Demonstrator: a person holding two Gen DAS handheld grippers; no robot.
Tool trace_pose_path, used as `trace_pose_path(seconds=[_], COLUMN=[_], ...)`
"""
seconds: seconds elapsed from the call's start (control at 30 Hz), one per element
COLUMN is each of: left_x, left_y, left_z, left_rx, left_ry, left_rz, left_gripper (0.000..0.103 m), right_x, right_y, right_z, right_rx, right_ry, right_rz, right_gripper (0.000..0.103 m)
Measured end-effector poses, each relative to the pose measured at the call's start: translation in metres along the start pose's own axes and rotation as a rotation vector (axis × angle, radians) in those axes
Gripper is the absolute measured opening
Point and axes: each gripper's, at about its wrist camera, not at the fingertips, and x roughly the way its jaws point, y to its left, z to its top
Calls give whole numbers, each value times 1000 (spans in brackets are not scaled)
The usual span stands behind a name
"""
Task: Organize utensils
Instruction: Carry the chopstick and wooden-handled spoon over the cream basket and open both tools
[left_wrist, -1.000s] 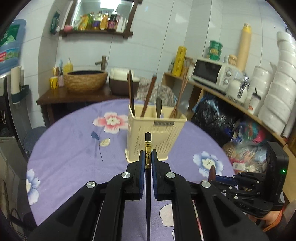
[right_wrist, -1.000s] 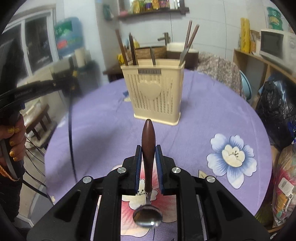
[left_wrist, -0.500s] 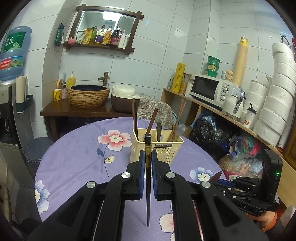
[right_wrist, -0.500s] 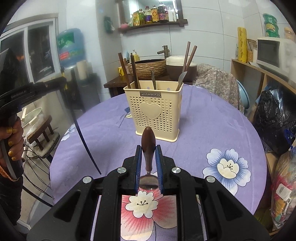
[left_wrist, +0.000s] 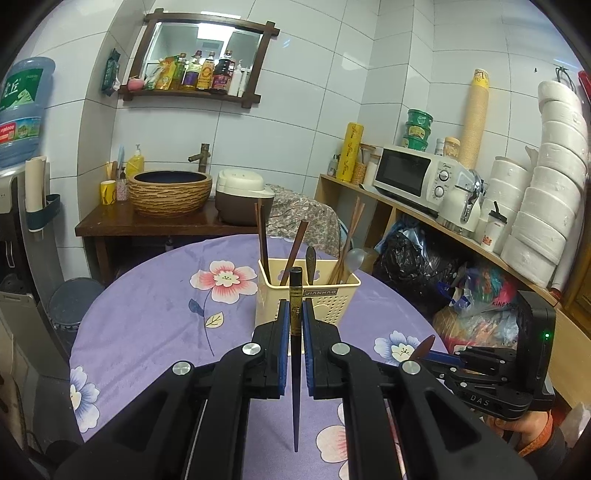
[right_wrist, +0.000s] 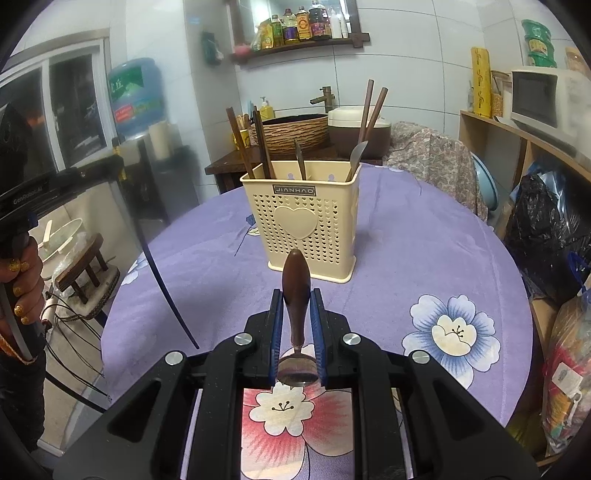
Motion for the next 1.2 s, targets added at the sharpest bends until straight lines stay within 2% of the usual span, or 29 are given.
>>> trace_pose_path(seconds=[0.2,0.4,0.53,0.63,0.77,0.93,1.07,1.2], left_x=[2,1,1,-5,1,41,75,100], left_y=[5,1,-1,-2,-1,0,3,16], left_z=[12,51,100,140,172,171,147,119], left_rx=[2,23,7,25,37,16,14,-23], left_ry=[11,-27,-84,-167,-247,-244,-215,-128], left_rz=[-26,-39,-57,-15,49,62,72,58], left_gripper=[8,8,8,8,8,8,8,8], right_x=[1,-4,-9,-14,-7,15,37,57], right_y=[4,9,9,10,4,-4,-10,-8], right_z=[16,65,118,159,196,209,193,169], right_rx=[-16,-42,-47,-64,-28,3,14,-14], right_ry=[0,-54,-108,-164,-204,-208,-210,-189], right_rz=[38,56,34,-7,-42,-63,-99,-99], right_gripper=[16,16,16,16,16,16,16,16])
